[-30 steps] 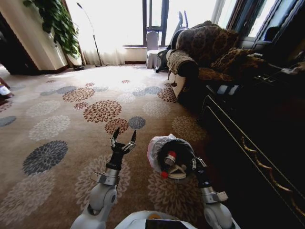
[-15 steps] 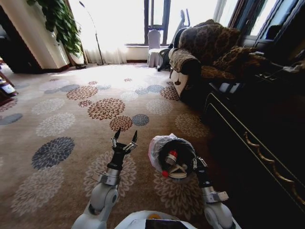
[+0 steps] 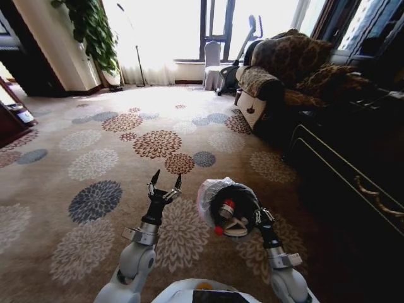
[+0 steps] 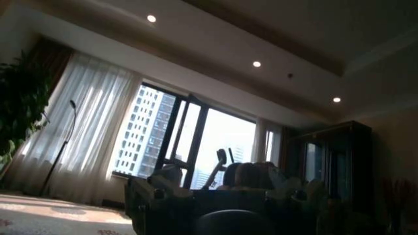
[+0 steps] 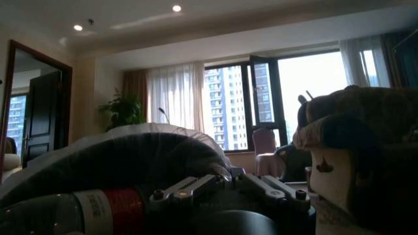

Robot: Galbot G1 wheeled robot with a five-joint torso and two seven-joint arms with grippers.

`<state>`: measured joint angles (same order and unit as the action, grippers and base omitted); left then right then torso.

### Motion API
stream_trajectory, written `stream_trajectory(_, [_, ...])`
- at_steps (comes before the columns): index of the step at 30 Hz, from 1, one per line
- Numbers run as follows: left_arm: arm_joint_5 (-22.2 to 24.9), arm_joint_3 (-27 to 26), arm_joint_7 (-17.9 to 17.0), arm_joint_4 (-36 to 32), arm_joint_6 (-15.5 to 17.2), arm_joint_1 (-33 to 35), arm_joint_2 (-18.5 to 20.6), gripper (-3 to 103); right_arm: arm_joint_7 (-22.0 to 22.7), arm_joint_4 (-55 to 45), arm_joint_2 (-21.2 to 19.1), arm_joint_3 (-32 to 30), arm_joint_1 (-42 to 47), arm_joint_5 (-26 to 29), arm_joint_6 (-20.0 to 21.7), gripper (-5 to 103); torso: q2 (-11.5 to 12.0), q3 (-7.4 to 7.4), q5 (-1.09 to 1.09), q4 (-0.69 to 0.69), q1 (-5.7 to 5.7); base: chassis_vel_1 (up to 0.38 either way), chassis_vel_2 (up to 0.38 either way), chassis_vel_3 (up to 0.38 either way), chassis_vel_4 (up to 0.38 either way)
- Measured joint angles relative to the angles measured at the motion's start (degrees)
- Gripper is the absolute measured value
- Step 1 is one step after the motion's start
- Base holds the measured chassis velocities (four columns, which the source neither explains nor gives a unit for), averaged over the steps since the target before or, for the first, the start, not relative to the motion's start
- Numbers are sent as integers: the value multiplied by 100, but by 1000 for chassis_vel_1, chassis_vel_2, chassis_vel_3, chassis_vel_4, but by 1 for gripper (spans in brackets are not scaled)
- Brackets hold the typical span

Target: Pick up the trash from the ground and place it into the trash bin.

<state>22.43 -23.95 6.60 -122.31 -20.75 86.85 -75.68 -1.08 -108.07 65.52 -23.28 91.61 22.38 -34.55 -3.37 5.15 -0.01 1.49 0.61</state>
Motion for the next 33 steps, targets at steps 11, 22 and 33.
stream_trajectory(11, [-22,44,0,-6,12,13,-27,97,5,-77,59,-89,185,-43,-45,0,0,0,3,-3,0,91,-173,-95,165])
stream_trajectory(22, [-27,54,-1,-13,6,41,-15,98,-2,-366,-1,-566,632,-479,542,0,-2,-3,1,-2,-5,185,-179,-172,178])
stream_trajectory(33, [-34,21,12,34,-109,180,-48,98,-1,-802,-402,-1649,1085,505,2327,0,-2,0,4,-2,0,-7,2,14,-6])
